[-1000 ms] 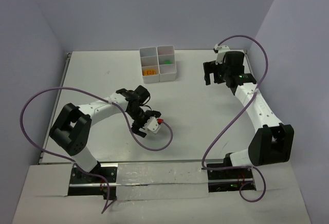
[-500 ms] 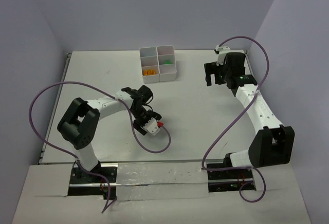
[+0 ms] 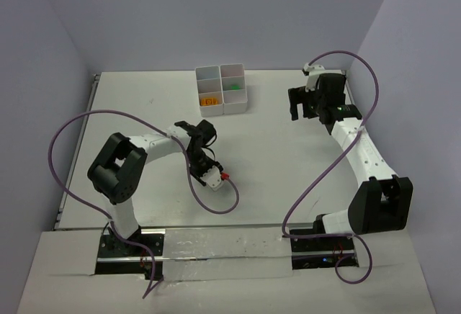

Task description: Sort the legos into containers by color

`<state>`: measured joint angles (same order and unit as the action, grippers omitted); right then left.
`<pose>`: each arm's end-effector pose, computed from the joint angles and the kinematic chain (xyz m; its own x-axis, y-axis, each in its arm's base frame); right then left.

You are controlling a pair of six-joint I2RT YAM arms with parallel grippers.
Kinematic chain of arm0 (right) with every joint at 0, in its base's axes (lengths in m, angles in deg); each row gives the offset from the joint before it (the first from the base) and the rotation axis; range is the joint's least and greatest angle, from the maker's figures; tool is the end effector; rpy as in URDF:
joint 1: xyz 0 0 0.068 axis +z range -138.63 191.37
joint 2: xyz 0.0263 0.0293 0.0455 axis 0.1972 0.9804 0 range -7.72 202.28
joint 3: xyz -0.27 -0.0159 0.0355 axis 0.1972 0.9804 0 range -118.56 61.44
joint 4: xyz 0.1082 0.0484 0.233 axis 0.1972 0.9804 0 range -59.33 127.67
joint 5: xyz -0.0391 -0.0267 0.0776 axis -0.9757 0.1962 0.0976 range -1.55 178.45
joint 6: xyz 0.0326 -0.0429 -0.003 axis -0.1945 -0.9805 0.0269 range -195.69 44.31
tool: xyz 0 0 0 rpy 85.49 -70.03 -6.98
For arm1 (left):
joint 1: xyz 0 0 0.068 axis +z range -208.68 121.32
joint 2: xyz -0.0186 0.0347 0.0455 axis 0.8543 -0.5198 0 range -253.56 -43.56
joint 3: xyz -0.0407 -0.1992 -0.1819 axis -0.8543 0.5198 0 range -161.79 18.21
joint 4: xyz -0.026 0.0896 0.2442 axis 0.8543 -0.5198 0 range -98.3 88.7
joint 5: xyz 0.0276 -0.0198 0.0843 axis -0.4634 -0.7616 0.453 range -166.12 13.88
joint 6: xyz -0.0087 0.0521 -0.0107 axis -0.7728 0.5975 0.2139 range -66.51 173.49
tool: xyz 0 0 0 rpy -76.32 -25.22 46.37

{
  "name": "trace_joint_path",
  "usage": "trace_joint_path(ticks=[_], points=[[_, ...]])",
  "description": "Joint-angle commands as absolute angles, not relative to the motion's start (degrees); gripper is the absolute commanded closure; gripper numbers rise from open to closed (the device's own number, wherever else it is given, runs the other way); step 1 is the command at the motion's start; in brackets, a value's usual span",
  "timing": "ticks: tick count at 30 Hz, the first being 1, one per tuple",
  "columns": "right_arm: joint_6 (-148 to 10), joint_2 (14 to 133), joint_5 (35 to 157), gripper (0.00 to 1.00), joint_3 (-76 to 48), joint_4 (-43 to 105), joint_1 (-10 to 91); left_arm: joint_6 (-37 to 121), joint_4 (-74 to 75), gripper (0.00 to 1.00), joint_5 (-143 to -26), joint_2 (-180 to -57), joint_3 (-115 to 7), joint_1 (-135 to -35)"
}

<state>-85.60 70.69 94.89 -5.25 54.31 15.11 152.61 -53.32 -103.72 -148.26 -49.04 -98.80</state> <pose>0.3074 0.0241 0.3178 -0.5418 -0.2067 -0.8147 -0.2530 0.9644 -0.0764 0.2333 -0.2181 0.1620 0.6882 0.5643 -0.4560 0.6640 -0.7432 0.0824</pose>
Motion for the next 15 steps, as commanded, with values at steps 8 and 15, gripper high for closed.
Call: trace_joint_path(ticks=[8, 15], points=[[-85.8, 72.4, 94.3, 0.0, -7.6, 53.5, 14.0, 143.6, -55.9, 0.85, -109.9, -149.2, -57.4, -98.5], [-84.5, 73.7, 94.4, 0.0, -9.8, 53.7, 13.5, 99.6, -40.4, 1.0, -109.4, -151.6, -75.4, -96.1]])
